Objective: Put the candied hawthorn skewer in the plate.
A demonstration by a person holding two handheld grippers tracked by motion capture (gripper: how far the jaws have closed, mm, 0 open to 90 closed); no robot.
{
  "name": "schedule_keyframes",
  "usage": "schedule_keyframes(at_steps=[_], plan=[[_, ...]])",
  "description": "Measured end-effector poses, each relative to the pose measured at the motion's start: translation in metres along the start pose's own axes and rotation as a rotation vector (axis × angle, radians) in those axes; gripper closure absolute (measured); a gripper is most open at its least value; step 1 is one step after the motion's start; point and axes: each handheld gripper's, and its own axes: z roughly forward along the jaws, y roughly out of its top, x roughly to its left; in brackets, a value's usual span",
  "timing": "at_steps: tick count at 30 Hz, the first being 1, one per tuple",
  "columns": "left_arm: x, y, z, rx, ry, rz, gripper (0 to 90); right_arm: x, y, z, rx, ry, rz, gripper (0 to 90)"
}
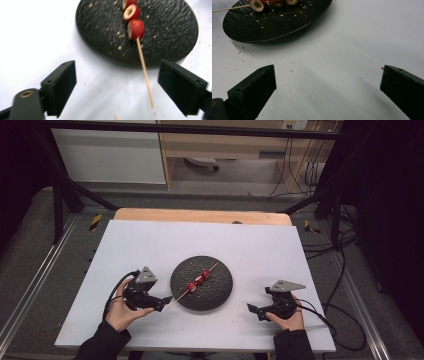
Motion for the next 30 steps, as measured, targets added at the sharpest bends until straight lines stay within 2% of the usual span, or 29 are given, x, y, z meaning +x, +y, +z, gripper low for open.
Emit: schedule_keyframes(at_steps=[6, 9, 17, 23, 30], plan=[[0.01, -0.022, -0.006, -0.03, 0.012, -0.033, 7.8, 0.0, 0.0, 0.0, 0.009, 0.0, 0.0, 0.8], [0.014, -0.034, -0.008, -0.05, 0.016, -0.032, 5.6, 0.0, -0.001, 0.001, 0.014, -0.001, 0.001, 0.7], [0.026, -0.066, -0.013, -0.096, 0.025, -0.056, 5.9, 0.0, -0.001, 0.002, 0.02, -0.002, 0.002, 0.5], [0.03, -0.077, -0.014, -0.101, 0.034, -0.054, 6.1, 0.001, -0.002, 0.002, 0.032, 0.002, 0.006, 0.5], [0.032, -0.079, -0.015, -0.101, 0.03, -0.067, 6.3, 0.001, -0.002, 0.003, 0.035, 0.002, 0.009, 0.5]])
